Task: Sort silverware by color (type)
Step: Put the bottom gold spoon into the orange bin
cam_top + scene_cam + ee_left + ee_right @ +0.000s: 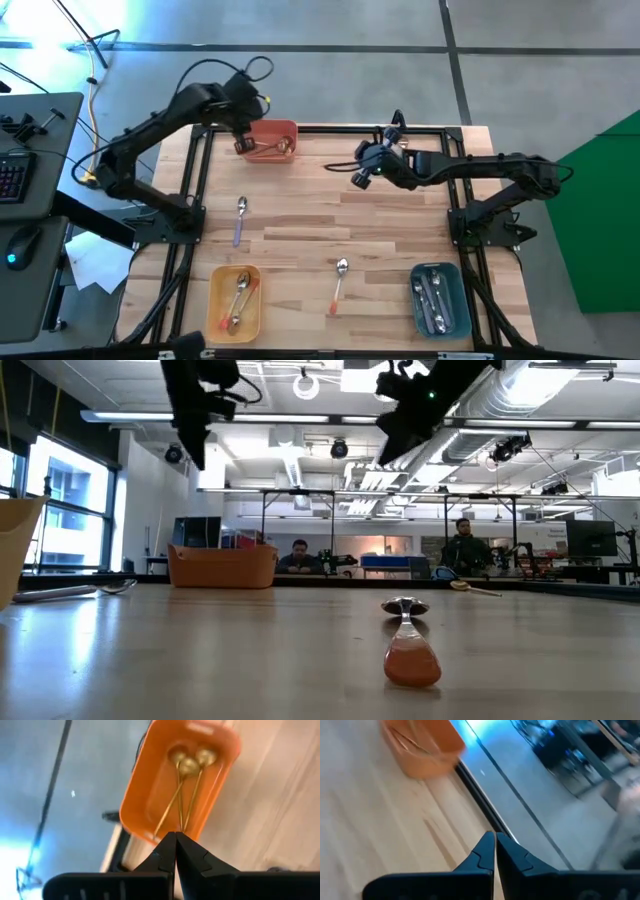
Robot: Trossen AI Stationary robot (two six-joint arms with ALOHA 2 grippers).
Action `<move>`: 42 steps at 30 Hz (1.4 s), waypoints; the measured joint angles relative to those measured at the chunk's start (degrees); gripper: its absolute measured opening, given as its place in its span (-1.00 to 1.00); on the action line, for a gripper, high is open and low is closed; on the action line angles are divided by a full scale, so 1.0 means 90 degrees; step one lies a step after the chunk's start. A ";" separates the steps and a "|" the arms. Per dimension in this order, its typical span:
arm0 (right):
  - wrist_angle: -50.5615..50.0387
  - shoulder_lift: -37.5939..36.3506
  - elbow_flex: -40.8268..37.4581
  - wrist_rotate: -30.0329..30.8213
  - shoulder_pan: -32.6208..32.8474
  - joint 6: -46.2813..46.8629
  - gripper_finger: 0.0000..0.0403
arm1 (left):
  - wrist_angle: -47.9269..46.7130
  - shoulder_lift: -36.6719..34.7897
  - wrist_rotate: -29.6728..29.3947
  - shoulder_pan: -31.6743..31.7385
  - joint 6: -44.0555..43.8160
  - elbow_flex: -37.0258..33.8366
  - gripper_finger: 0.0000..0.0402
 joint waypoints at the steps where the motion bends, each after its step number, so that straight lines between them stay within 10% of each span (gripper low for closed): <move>1: 0.0197 0.0000 0.0000 -0.0170 0.0000 -0.0089 -1.00 | -0.0020 -0.0034 -0.0012 0.0040 -0.0105 -0.0088 -1.00; 10: 0.0996 -0.0002 0.0001 -0.0949 0.0017 -0.0453 -1.00 | 0.0951 0.0789 -0.0059 0.0387 0.0214 -0.1118 -1.00; 22: 0.0998 -0.0002 0.0000 -0.0996 0.0017 -0.0597 -1.00 | 0.1387 0.2769 -0.0315 0.0852 0.0484 -0.0613 -1.00; 42: 0.1003 -0.0002 0.0002 -0.1010 0.0012 -0.0667 -1.00 | 0.1225 0.3117 0.0030 0.1029 0.0815 -0.0565 -1.00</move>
